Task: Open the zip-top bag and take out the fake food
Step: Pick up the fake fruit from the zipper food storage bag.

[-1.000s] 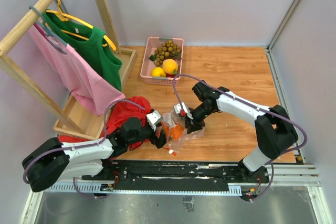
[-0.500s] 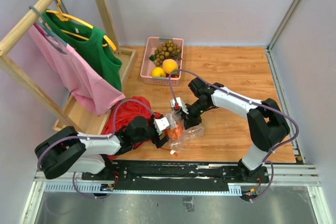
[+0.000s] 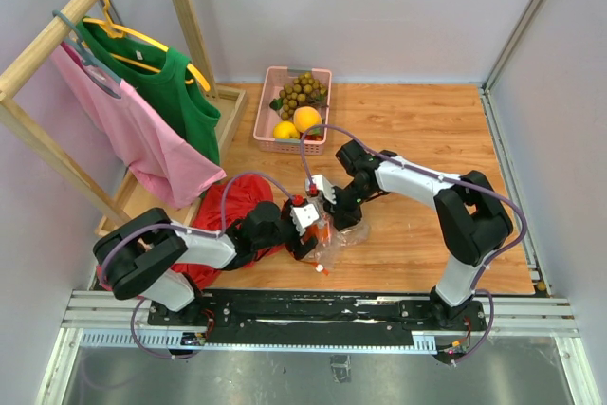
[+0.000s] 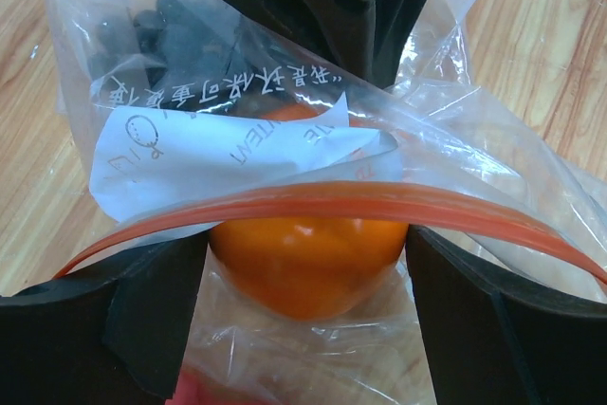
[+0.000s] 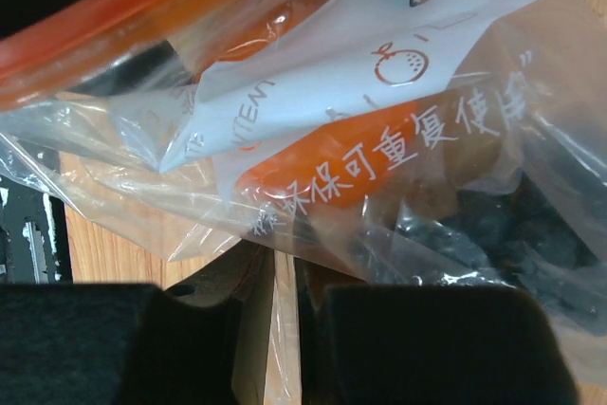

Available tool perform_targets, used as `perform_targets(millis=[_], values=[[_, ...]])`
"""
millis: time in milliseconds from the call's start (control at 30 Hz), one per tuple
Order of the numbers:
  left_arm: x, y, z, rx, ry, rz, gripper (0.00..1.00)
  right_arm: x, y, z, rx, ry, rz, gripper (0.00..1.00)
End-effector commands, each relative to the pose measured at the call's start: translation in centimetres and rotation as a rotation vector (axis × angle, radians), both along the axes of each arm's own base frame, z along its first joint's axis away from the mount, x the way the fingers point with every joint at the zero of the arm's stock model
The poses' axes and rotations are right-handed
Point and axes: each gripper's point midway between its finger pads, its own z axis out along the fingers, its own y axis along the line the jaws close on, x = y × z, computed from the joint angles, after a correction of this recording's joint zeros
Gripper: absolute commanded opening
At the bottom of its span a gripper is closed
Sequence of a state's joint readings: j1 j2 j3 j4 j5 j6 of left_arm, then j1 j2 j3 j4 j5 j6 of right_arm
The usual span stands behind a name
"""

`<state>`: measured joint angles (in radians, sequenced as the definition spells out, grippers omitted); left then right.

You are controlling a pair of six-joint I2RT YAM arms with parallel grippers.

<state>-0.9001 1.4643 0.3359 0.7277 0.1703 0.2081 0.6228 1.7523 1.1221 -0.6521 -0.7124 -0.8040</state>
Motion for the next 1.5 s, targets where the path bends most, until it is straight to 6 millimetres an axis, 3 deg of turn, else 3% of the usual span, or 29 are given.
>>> perform_targets(millis=[0,367,567,700,833,1067,1167,1333,1467], values=[[-0.1,-2.1,0.6,-0.065,0.02,-0.038,0.84,0.6,1.2,0.4,0.015,-0.003,-0.013,0.14],[0.1,-4.3,-0.7,-0.077,0.128,-0.057,0.67,0.2,1.3,0.6,0.034,0.008,-0.003,0.14],[0.5,-3.6,-1.5,-0.056,0.144,-0.005,0.79,0.6,0.8,1.1,0.036,-0.019,-0.014,0.15],[0.6,-3.2,-1.9,-0.04,0.145,0.014,0.79,1.7,-0.3,2.5,0.063,-0.052,-0.051,0.16],[0.6,-3.2,-1.7,-0.064,0.152,0.026,0.79,2.2,-1.5,4.2,0.12,-0.075,-0.049,0.25],[0.6,-3.5,-0.7,-0.099,0.144,0.022,0.8,2.3,-2.1,4.1,0.105,-0.096,-0.04,0.33],[0.8,-3.8,-0.3,-0.109,0.147,0.022,0.88,4.3,-1.7,3.6,0.078,-0.115,-0.136,0.31],[0.9,-4.1,-0.6,-0.086,0.178,0.027,0.98,7.7,-2.0,2.6,-0.027,-0.163,-0.266,0.19],[1.1,-4.2,-0.8,-0.081,0.188,0.044,0.99,7.9,-2.3,1.6,-0.065,-0.163,-0.278,0.16]])
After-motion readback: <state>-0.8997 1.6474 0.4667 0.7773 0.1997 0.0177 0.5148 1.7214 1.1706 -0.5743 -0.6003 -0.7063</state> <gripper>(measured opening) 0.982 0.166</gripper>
